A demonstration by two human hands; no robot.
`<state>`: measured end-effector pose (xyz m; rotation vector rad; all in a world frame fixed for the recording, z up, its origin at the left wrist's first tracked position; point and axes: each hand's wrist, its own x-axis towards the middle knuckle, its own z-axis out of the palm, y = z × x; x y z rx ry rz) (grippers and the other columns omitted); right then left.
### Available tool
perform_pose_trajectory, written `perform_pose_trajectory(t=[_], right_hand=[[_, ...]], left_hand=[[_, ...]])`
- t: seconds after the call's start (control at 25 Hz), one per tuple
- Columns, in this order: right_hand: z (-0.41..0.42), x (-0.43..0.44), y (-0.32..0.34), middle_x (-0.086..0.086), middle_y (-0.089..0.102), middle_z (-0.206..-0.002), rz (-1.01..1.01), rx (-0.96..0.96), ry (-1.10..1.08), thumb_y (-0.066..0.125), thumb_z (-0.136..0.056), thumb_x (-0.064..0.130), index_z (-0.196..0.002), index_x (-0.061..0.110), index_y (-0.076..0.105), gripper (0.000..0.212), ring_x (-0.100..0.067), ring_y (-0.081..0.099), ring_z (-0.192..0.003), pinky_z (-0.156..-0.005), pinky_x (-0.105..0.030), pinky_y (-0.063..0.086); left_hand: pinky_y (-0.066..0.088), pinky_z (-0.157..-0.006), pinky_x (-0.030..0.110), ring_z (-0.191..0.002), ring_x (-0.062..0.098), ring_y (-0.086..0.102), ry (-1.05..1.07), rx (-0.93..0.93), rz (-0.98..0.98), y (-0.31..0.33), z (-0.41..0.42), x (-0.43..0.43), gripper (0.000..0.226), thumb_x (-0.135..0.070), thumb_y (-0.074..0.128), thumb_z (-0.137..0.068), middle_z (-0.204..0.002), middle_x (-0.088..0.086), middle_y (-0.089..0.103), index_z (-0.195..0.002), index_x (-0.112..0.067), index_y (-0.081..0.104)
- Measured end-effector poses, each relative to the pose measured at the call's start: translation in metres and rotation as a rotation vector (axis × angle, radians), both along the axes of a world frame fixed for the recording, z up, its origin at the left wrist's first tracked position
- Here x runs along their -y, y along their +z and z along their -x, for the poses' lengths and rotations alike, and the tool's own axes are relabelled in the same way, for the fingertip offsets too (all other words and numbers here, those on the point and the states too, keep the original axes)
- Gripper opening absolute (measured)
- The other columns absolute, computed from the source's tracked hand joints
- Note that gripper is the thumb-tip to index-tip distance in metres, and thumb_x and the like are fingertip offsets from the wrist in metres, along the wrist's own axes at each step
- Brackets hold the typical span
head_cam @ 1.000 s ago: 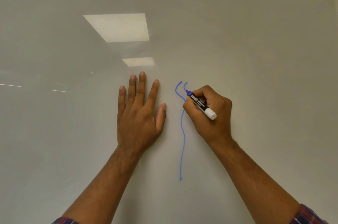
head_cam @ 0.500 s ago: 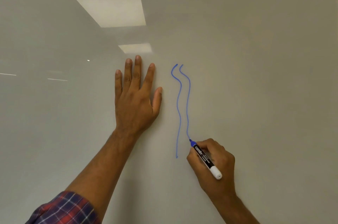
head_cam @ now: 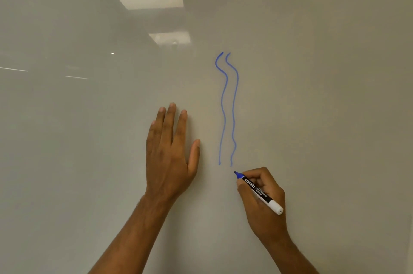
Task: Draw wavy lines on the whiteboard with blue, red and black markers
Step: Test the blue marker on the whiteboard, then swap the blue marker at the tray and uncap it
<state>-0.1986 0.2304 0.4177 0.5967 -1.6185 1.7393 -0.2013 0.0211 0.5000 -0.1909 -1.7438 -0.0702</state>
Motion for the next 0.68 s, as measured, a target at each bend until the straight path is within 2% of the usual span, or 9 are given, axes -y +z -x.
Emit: perform_pose_trajectory(t=[0.12,0.24,0.4,0.48,0.6,0.68], right_hand=[[-0.010,0.003,-0.015,-0.001,0.069,-0.079,0.008,0.058,0.074,0.069,-0.089,0.019,-0.092,0.030,0.068,0.011,-0.025,0.066,-0.071,-0.064,-0.041,0.059],[-0.020,0.009,-0.038,0.001,0.070,-0.081,-0.042,0.098,0.130,0.068,-0.089,0.023,-0.096,0.027,0.070,0.008,-0.022,0.067,-0.072,-0.066,-0.043,0.061],[-0.035,0.014,-0.077,0.005,0.077,-0.103,-0.126,0.166,0.239,0.069,-0.090,0.023,-0.111,0.018,0.075,0.022,-0.019,0.074,-0.097,-0.081,-0.025,0.060],[-0.045,0.015,-0.097,0.003,0.078,-0.107,-0.137,0.218,0.298,0.066,-0.093,0.030,-0.118,0.016,0.074,0.029,-0.021,0.074,-0.102,-0.084,-0.022,0.058],[-0.054,0.016,-0.125,-0.010,0.077,-0.092,-0.046,0.346,0.363,0.056,-0.089,0.042,-0.112,0.012,0.068,0.040,-0.022,0.073,-0.086,-0.076,-0.024,0.056],[-0.060,0.015,-0.144,-0.015,0.073,-0.080,0.002,0.407,0.387,0.062,-0.090,0.031,-0.104,0.008,0.063,0.027,-0.025,0.068,-0.073,-0.070,-0.029,0.056]], left_hand=[[0.033,-0.123,0.060,-0.162,0.035,0.018,-0.020,0.073,-0.025,-0.048,-0.012,0.002,0.072,-0.033,0.063,-0.100,-0.172,0.018,0.026,-0.162,-0.006,0.037],[0.034,-0.123,0.060,-0.162,0.036,0.018,-0.022,0.151,-0.045,-0.092,-0.023,0.004,0.074,-0.033,0.064,-0.099,-0.172,0.019,0.025,-0.162,-0.006,0.036],[0.034,-0.122,0.060,-0.162,0.034,0.021,-0.034,0.241,-0.123,-0.147,-0.040,-0.001,0.071,-0.031,0.066,-0.098,-0.172,0.016,0.029,-0.160,-0.009,0.041],[0.034,-0.123,0.057,-0.161,0.032,0.024,-0.067,0.284,-0.194,-0.175,-0.051,-0.005,0.066,-0.030,0.066,-0.098,-0.170,0.014,0.033,-0.157,-0.010,0.046],[0.036,-0.119,0.043,-0.156,0.025,0.035,-0.161,0.362,-0.361,-0.218,-0.069,-0.011,0.053,-0.029,0.061,-0.100,-0.165,0.006,0.043,-0.151,-0.015,0.054],[0.040,-0.113,0.037,-0.145,0.020,0.047,-0.230,0.415,-0.499,-0.249,-0.081,-0.012,0.045,-0.031,0.057,-0.101,-0.153,0.000,0.054,-0.144,-0.017,0.059]])
